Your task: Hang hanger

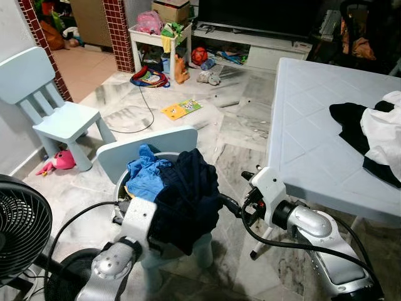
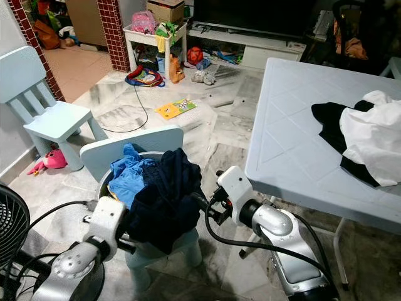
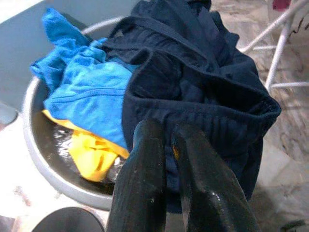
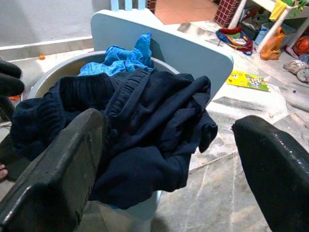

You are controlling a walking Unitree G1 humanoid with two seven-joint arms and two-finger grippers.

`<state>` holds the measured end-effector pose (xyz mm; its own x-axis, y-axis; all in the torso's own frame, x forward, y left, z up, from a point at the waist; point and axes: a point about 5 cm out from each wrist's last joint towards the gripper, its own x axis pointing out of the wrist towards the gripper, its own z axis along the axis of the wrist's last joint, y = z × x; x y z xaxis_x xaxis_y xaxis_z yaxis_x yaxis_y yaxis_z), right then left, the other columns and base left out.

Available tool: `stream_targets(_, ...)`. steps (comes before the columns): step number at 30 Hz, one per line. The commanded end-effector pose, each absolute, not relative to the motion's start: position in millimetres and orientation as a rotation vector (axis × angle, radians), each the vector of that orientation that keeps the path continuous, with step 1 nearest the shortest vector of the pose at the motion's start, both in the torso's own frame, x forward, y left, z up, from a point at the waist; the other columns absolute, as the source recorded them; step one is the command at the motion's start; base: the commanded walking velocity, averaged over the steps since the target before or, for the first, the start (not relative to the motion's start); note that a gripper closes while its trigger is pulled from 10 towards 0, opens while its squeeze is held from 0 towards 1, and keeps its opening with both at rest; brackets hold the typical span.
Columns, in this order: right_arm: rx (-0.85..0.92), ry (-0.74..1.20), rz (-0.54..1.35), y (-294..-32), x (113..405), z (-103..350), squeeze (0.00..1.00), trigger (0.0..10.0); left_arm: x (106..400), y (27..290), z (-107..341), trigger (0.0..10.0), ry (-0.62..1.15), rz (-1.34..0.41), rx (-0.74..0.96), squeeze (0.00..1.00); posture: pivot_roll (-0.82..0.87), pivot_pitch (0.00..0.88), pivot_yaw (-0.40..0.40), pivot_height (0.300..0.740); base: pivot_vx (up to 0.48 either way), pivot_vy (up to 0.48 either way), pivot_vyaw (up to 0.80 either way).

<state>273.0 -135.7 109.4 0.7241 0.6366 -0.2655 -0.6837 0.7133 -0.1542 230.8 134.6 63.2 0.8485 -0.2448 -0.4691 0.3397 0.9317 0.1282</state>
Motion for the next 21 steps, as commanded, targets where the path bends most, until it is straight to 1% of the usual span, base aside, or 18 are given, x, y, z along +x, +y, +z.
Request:
stream_targets(1, -0.261, 0.189, 0.737, -137, 273, 112, 0.0, 10.0, 233, 131, 61, 10.0, 0.486, -0.323, 0.211, 1.0, -0.08, 0.047, -0.042, 0.74, 0.0, 0.0, 0.0)
stream_targets(5, -0.263, 0.19, 0.729, -138, 272, 112, 0.0, 10.0, 235, 122, 58, 10.0, 0.52, -0.38, 0.217, 1.0, -0.08, 0.046, -0.036, 0.74, 0.0, 0.0, 0.0)
stream_targets(10, -0.265, 0.19, 0.73, -136, 272, 111, 0.0, 10.0, 234, 120, 50, 10.0, 0.583, -0.411, 0.226, 1.0, -0.08, 0.043, -0.033, 0.74, 0.0, 0.0, 0.0)
stream_targets(21, -0.265, 0.19, 0.736, -134, 270, 109, 0.0, 10.0, 236, 127, 48, 10.0, 0.596, -0.338, 0.203, 1.0, -0.07, 0.044, -0.033, 0.74, 0.0, 0.0, 0.0)
